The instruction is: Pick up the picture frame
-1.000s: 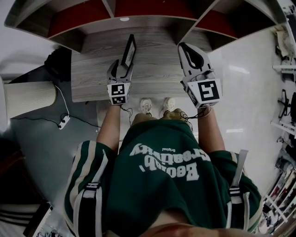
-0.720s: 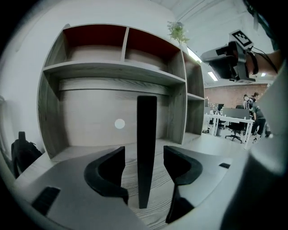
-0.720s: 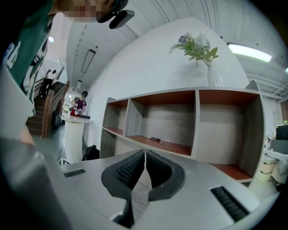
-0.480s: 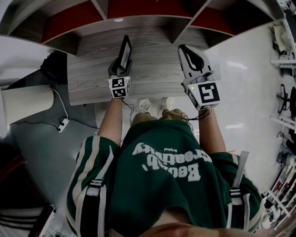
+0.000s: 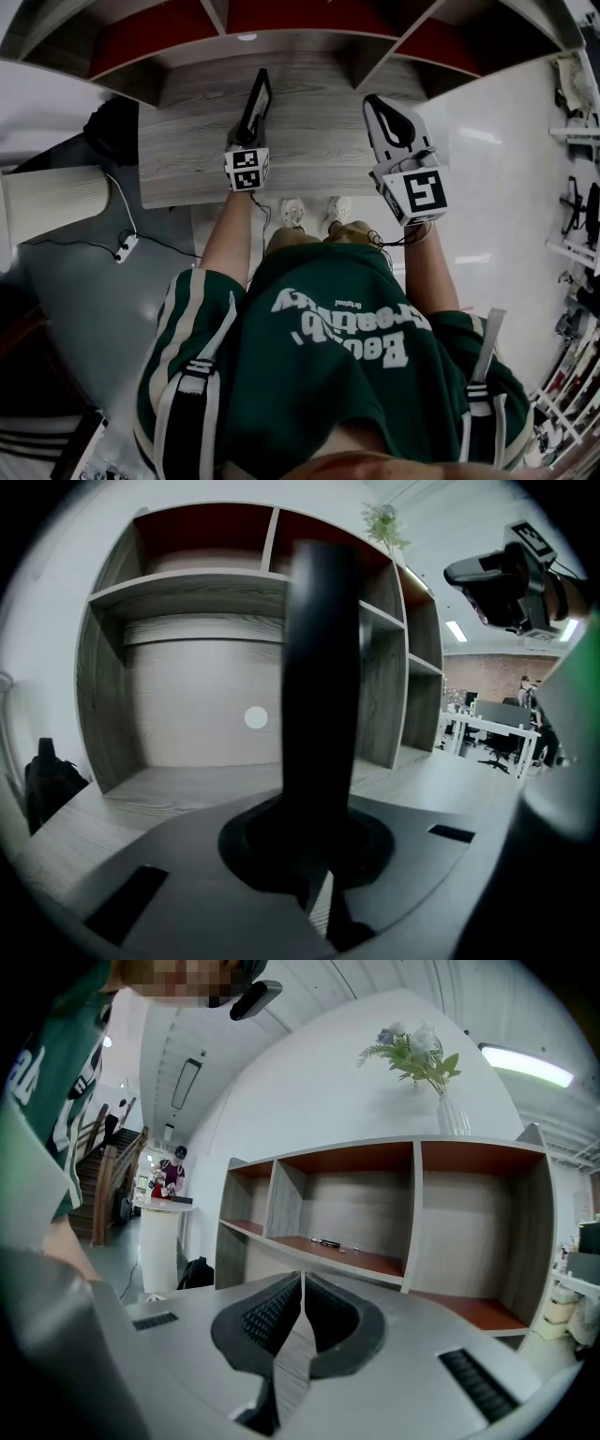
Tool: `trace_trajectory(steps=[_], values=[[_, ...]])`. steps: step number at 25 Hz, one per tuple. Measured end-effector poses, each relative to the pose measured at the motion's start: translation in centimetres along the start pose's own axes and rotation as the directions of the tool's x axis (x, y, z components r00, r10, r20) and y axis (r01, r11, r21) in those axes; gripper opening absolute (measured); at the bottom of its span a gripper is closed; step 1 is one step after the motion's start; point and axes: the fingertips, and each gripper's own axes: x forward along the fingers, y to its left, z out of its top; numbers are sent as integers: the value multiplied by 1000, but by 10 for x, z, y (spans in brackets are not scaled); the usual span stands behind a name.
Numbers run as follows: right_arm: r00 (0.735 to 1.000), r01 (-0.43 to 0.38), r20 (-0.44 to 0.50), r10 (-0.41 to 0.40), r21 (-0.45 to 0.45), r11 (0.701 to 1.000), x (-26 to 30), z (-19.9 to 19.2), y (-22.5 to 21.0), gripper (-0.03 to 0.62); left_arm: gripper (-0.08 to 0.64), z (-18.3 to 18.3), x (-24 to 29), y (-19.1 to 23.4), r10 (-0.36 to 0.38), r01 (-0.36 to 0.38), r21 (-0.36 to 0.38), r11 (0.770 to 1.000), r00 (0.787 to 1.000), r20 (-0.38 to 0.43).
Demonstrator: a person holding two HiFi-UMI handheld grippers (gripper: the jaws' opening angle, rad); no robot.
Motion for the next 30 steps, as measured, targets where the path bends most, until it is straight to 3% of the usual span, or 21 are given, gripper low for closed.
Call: trace_trajectory(steps=[4,13,23,30], values=[[999,-28,42,28,-9,1000,6,2,9,37,28,0,-4,4,0,0,-12,1000,1000,-10],[998,-29,-56,29,-3,1000,11,-1,21,37,26,40,-29,-6,-74,74,5,997,996,57],[997,-66,30,66,7,998,20,19,42,37,26,112,-79,-21,-145,140,54,989,982,119],[995,-79,55,78,12,997,30,30,55,37,26,156,-115,-25,-142,130,105,986,982,122]])
